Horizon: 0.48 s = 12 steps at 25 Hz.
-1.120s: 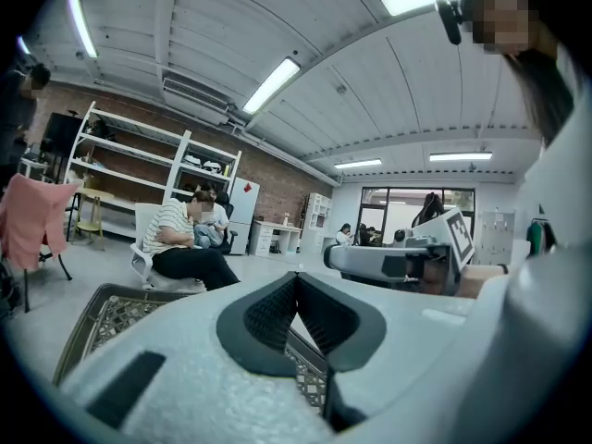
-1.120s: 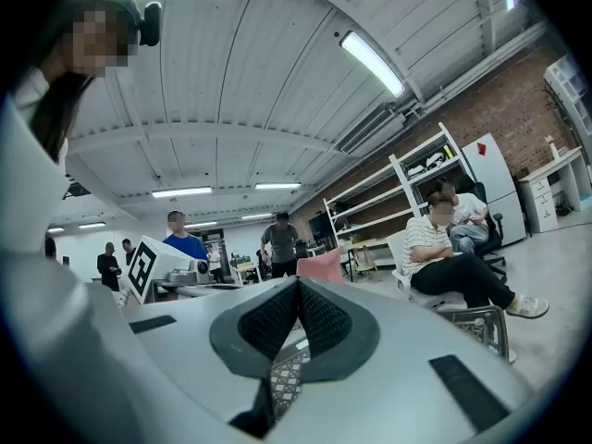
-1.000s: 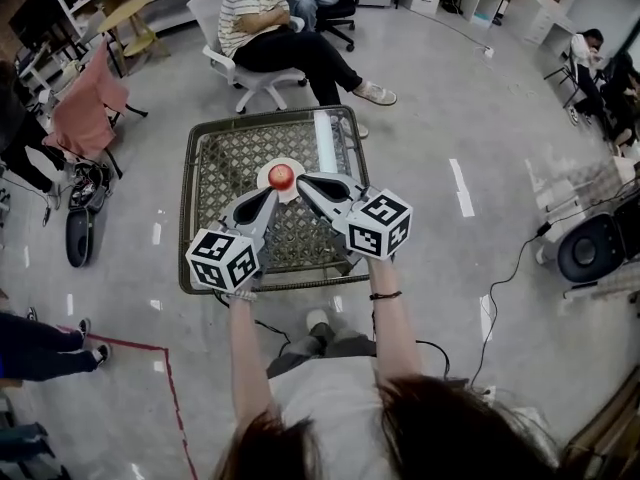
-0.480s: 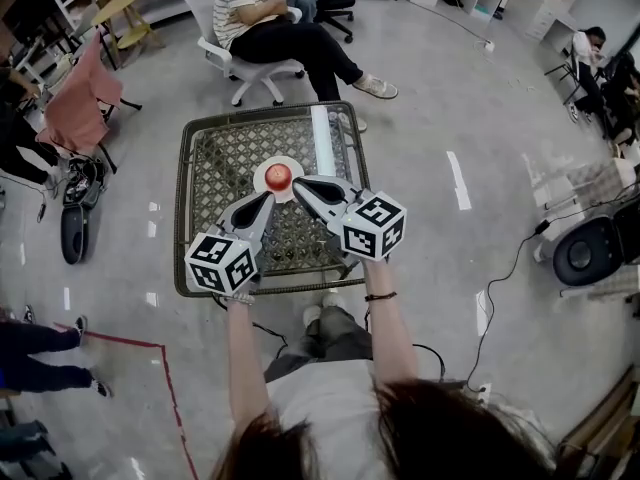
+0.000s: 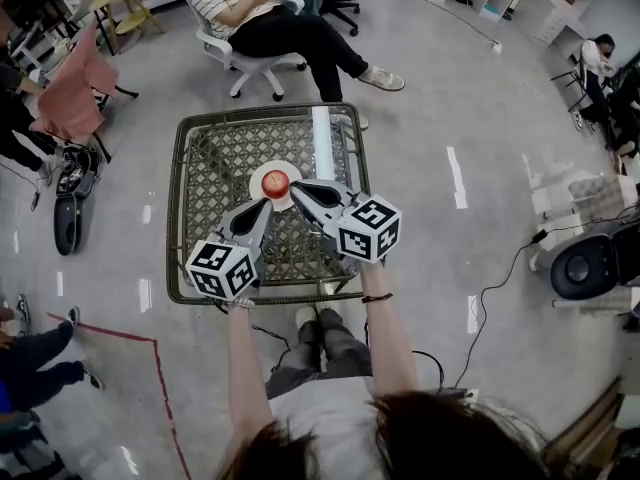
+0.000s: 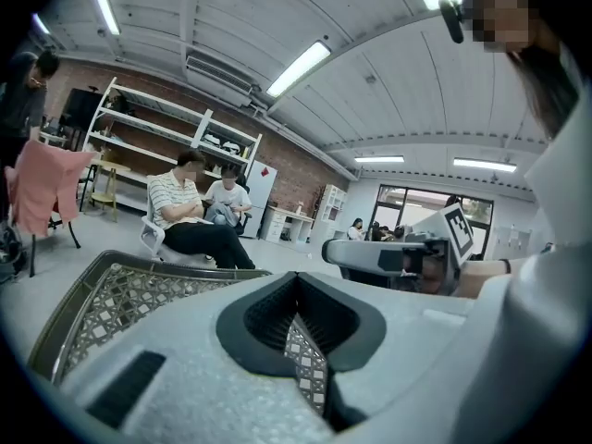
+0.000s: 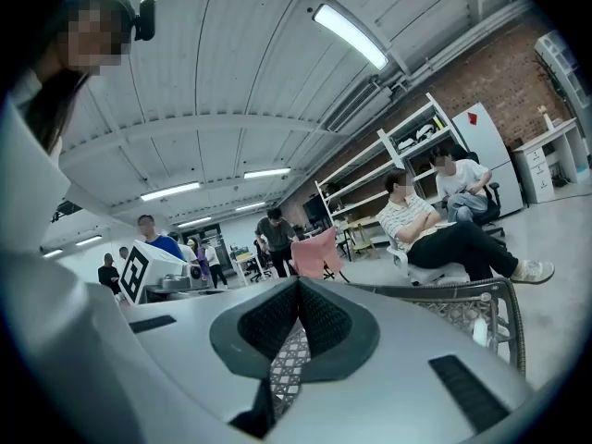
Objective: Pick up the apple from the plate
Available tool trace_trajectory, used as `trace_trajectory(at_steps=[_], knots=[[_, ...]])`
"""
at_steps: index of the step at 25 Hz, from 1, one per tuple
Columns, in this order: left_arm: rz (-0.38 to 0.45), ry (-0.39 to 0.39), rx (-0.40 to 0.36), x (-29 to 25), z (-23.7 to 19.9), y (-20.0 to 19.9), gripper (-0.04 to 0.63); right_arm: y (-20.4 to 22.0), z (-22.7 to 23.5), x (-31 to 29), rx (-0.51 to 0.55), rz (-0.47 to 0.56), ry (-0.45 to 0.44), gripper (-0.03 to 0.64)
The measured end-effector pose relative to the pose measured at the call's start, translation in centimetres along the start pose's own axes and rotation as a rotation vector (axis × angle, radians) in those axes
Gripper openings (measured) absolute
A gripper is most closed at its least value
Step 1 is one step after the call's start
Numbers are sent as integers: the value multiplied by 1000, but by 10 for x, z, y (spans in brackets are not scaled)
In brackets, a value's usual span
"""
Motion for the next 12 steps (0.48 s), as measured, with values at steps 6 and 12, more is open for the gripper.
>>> trace_trajectory(at_steps=[6, 12], knots=[[-21, -19, 17, -14, -23, 15, 11, 26, 15, -14, -24, -33, -14, 9], [-41, -38, 27, -27, -34, 27, 11, 42, 27, -21, -41, -62, -28, 9]])
Point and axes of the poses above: the fingertips, and each gripper's own axes: x backward along the fingers, z to its right, y out of its underside, the point moved 8 cm from there along x, backward along the fingers, and after that the axes turned 10 degrees about x, right-handed, at the moved point
